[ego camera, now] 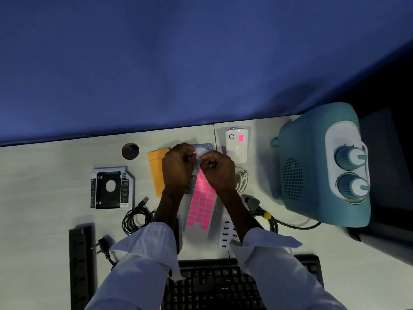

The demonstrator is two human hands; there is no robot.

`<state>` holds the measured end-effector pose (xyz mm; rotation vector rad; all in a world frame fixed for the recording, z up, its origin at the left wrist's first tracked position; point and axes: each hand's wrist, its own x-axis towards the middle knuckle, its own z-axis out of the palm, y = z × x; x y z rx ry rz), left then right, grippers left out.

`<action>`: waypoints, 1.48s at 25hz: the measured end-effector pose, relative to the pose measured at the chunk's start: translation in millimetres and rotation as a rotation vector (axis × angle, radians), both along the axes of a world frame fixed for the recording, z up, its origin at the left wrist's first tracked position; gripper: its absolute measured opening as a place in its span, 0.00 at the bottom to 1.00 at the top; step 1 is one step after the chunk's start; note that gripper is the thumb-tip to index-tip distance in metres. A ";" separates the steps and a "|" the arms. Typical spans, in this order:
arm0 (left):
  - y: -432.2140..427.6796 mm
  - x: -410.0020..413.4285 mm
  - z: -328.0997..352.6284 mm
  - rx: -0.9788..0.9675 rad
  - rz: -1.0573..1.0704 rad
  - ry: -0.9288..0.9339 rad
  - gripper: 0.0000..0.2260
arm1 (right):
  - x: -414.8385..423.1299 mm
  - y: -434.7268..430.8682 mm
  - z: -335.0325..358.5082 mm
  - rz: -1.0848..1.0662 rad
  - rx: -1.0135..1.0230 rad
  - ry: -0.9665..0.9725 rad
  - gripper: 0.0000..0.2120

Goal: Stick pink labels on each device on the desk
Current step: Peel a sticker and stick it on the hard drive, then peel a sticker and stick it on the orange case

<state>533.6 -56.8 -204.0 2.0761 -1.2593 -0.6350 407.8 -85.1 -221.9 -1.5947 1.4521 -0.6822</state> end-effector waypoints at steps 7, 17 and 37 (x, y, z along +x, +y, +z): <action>-15.9 14.8 -4.6 0.101 0.081 -0.024 0.14 | -13.5 8.3 5.9 -0.046 0.027 0.003 0.04; 61.3 -21.4 9.7 0.006 0.145 -0.010 0.14 | -39.9 43.5 24.5 -0.101 0.025 0.245 0.09; 134.6 -35.2 28.7 -0.101 0.465 0.646 0.06 | -61.4 109.2 39.6 0.233 0.497 -0.162 0.10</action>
